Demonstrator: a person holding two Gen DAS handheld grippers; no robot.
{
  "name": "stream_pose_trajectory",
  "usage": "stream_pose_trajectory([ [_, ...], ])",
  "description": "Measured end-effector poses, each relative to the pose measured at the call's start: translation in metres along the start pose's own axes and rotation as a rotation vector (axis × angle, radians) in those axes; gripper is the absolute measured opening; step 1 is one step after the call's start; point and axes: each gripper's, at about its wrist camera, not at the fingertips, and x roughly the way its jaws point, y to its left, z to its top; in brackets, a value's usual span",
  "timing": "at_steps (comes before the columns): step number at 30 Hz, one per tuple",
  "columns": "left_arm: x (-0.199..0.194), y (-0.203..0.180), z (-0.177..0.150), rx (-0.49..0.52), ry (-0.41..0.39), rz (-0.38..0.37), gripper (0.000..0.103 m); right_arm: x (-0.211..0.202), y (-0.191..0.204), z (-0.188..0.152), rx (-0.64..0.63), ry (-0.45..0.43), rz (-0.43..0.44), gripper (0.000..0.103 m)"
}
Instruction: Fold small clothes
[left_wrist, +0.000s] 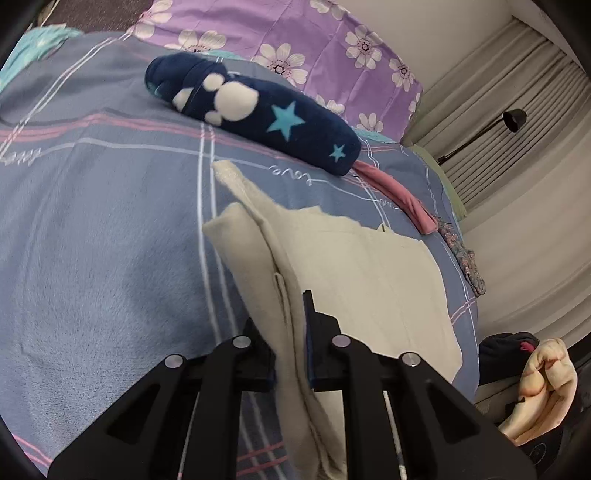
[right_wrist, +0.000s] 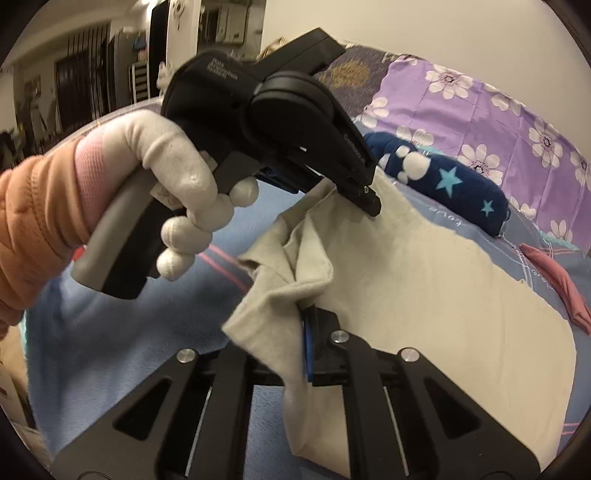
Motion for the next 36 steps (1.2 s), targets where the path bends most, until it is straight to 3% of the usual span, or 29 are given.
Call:
stream_pose_trajectory([
  [9, 0.015, -0.076, 0.02, 0.051, -0.036, -0.005, 0.011, -0.06, -0.095, -0.013, 0.288, -0.064, 0.072, 0.005],
  [19, 0.079, -0.188, 0.022, 0.171, 0.0, -0.013, 0.011, -0.117, -0.196, -0.081, 0.547, -0.145, 0.104, 0.004],
  [36, 0.198, -0.279, 0.0, 0.289, 0.158, 0.004, 0.011, -0.147, -0.269, -0.176, 0.784, -0.149, 0.082, 0.004],
])
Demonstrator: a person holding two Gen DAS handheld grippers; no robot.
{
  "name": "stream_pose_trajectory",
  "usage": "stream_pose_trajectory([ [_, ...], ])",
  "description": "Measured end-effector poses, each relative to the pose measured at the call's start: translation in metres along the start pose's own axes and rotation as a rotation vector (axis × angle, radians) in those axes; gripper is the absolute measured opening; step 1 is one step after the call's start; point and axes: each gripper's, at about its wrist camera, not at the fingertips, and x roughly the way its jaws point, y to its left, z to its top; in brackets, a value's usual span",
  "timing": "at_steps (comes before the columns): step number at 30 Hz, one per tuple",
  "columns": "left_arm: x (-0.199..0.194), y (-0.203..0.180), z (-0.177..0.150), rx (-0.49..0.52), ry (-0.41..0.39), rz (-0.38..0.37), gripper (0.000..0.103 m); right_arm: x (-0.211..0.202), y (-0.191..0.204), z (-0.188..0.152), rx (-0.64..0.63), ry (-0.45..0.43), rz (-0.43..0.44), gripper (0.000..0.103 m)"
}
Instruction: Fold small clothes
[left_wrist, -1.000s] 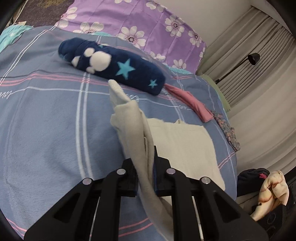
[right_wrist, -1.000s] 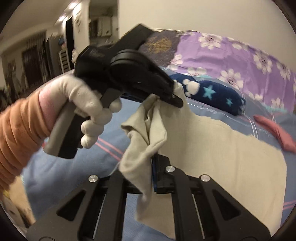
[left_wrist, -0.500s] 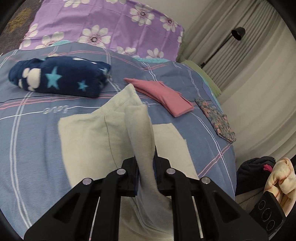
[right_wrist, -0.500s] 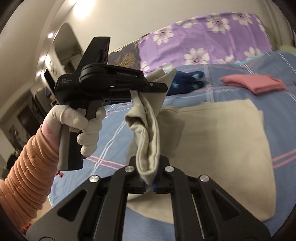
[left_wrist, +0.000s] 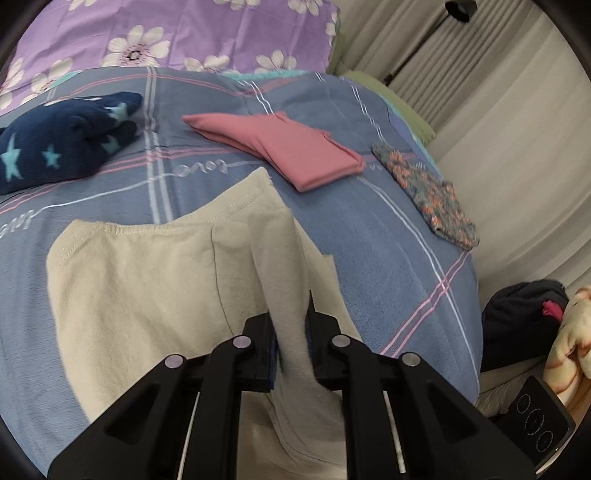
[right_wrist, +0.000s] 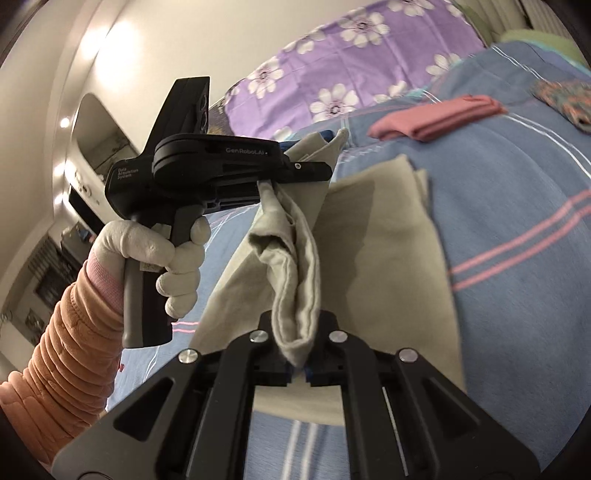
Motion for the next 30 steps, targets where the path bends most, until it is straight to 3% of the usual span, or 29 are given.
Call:
stream_pose_trajectory([
  [10, 0.052, -0.03, -0.001, 0.064, 0.057, 0.091, 0.012, -0.007, -0.03, -0.01, 0.078, 0.015, -0.016, 0.004],
  [19, 0.044, -0.034, -0.003, 0.06, 0.012, 0.11, 0.012, -0.014, -0.029, -0.007, 0.081, -0.006, 0.016, 0.004],
  [24, 0.052, -0.039, -0.005, 0.046, 0.003, 0.091, 0.014, -0.016, -0.034, -0.01, 0.085, -0.005, -0.014, 0.004],
  [29, 0.04, -0.048, -0.017, 0.079, -0.014, 0.079, 0.048, -0.01, -0.052, -0.026, 0.17, 0.055, -0.001, 0.004],
  [30, 0.032, -0.051, -0.022, 0.1, -0.025, 0.073, 0.05, -0.01, -0.054, -0.026, 0.179, 0.058, 0.005, 0.004],
])
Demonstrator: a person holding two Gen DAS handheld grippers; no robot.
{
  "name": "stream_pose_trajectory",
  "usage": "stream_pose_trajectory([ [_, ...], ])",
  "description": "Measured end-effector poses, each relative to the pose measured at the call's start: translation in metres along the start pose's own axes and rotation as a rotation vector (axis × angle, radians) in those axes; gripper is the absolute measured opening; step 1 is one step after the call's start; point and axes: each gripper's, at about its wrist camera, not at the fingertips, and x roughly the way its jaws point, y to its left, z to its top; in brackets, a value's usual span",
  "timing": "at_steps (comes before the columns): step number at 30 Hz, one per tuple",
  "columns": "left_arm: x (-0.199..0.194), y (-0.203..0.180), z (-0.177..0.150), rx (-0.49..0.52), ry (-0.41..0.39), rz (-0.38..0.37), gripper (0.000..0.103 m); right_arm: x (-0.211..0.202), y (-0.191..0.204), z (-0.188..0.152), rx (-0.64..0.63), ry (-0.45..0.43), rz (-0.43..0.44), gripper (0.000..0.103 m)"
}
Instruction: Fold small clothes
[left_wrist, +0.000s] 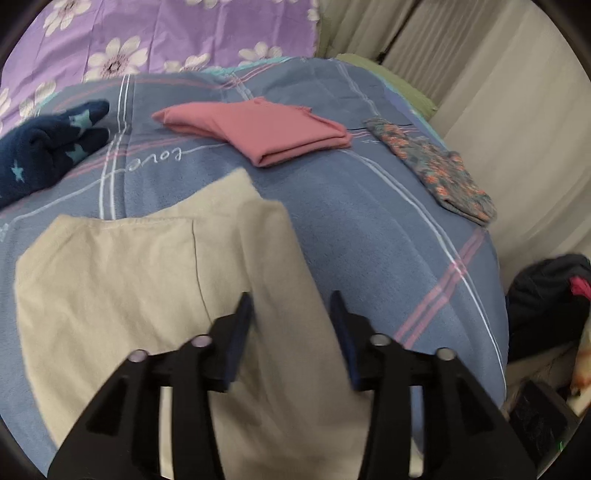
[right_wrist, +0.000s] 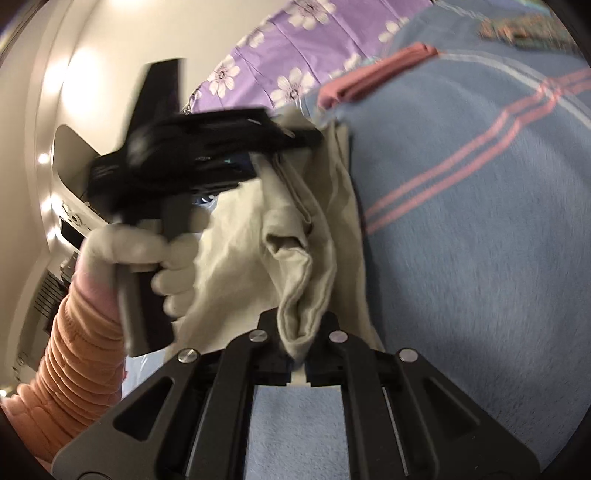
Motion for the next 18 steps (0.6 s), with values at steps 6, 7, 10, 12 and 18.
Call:
stream_pose_trajectory([
  [6, -0.084, -0.003, -0.055, 0.162, -0.137, 0.099, 0.066, 0.004, -0.009, -0.001, 0.028, 0.02, 0.005, 0.005],
  [7, -0.097, 0.001, -0.07, 0.175, -0.151, 0.122, 0.068, 0.005, -0.012, -0.001, 0.039, 0.023, 0.014, 0.006],
  [10, -0.122, 0.008, -0.113, 0.208, -0.152, 0.199, 0.07, 0.006, -0.02, -0.001, 0.075, 0.033, 0.037, 0.005],
  [12, -0.133, 0.013, -0.145, 0.218, -0.129, 0.236, 0.071, 0.005, -0.022, -0.001, 0.085, 0.034, 0.047, 0.005],
  [18, -0.126, 0.029, -0.194, 0.174, -0.045, 0.285, 0.071, 0.003, -0.022, -0.002, 0.072, 0.025, 0.032, 0.005],
])
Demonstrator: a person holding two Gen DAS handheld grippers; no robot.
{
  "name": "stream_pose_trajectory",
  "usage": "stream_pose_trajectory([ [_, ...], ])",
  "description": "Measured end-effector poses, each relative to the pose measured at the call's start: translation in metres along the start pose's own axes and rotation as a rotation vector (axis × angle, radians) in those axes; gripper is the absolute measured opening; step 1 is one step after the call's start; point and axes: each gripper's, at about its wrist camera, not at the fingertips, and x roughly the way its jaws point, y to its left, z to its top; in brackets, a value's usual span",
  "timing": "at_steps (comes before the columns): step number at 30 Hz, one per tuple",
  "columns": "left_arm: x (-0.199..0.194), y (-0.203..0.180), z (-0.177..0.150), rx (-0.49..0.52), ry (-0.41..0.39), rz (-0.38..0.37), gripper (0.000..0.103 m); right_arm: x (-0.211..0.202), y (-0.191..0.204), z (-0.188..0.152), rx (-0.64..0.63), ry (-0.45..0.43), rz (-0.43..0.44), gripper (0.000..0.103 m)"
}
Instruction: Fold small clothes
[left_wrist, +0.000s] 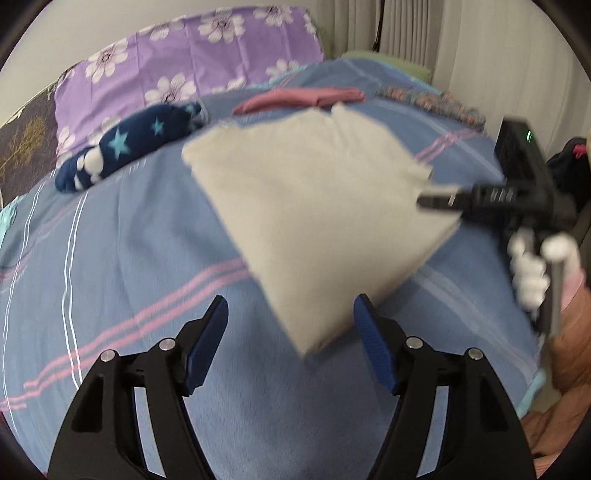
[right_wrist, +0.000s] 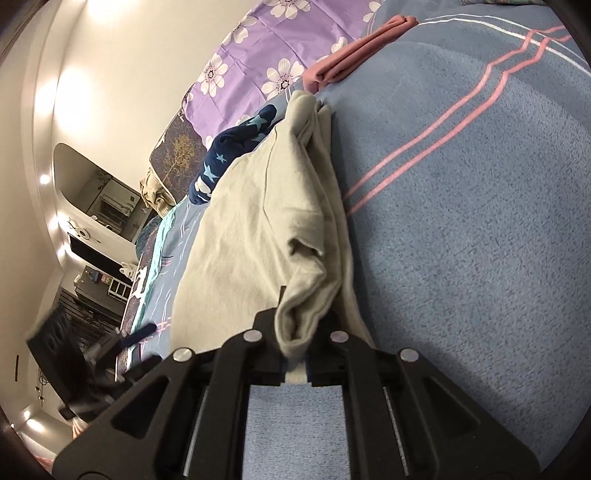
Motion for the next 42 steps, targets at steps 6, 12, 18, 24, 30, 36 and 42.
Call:
stream_pose_trajectory([
  [6, 0.009, 0.0, -0.018, -0.005, -0.008, 0.089, 0.071, 0.002, 0.004, 0.001, 0.001, -0.006, -0.011, 0.005],
  [12, 0.003, 0.005, -0.03, -0.018, -0.012, 0.112, 0.061, 0.001, 0.004, -0.001, 0.009, -0.013, -0.02, 0.004],
  [18, 0.001, 0.007, -0.039, 0.0, 0.057, 0.205, 0.007, -0.013, 0.02, -0.009, -0.037, -0.074, -0.146, 0.008],
  [24, -0.033, 0.024, -0.019, -0.082, -0.078, 0.027, 0.007, -0.053, 0.047, -0.009, -0.177, -0.215, -0.323, 0.014],
  [30, 0.007, -0.01, 0.016, 0.008, -0.056, -0.088, 0.008, -0.026, 0.08, -0.005, -0.296, -0.124, -0.185, 0.014],
  [36, 0.031, -0.02, 0.0, -0.006, -0.024, -0.091, 0.014, 0.004, 0.042, -0.009, -0.226, -0.009, -0.308, 0.004],
  [42, 0.031, -0.021, -0.001, -0.02, -0.02, -0.1, 0.015, 0.01, 0.056, -0.016, -0.309, -0.014, -0.392, 0.002],
])
